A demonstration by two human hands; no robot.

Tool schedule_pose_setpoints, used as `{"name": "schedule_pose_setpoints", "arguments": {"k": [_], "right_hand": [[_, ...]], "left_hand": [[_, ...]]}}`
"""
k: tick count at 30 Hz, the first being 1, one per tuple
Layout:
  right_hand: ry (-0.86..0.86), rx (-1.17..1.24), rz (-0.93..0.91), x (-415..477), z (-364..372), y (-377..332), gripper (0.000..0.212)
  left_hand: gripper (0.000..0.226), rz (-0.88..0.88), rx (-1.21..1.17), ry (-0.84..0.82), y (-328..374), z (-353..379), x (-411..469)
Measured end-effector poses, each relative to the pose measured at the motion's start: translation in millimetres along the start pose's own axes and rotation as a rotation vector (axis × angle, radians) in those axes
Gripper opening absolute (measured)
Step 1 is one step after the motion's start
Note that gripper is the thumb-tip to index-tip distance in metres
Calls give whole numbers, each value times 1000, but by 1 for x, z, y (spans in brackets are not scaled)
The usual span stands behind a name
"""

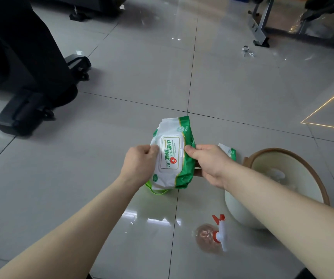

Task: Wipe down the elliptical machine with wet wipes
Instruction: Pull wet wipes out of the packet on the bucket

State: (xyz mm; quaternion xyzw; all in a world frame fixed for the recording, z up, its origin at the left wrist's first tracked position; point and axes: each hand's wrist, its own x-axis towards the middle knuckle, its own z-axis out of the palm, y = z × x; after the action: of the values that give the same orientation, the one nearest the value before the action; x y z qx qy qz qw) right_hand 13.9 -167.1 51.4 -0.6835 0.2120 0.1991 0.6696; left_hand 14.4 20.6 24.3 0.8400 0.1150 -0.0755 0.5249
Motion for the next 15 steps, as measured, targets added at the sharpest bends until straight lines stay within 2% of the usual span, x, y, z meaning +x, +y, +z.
{"name": "schedule_pose_setpoints", "arguments": {"k": [4,7,11,15], "right_hand": [[79,-12,-34,3,4,6,20],[128,-40,-79,3,6,7,24],[155,-46,-95,-3,10,10,27],[149,-31,-96,-5,10,13,26]], "left_hand": [[43,39,50,44,4,2,-3],[33,37,-19,-97,10,11,-12],[57,45,-71,-161,8,17,-20],[56,83,-26,-130,6,16,-23]]}}
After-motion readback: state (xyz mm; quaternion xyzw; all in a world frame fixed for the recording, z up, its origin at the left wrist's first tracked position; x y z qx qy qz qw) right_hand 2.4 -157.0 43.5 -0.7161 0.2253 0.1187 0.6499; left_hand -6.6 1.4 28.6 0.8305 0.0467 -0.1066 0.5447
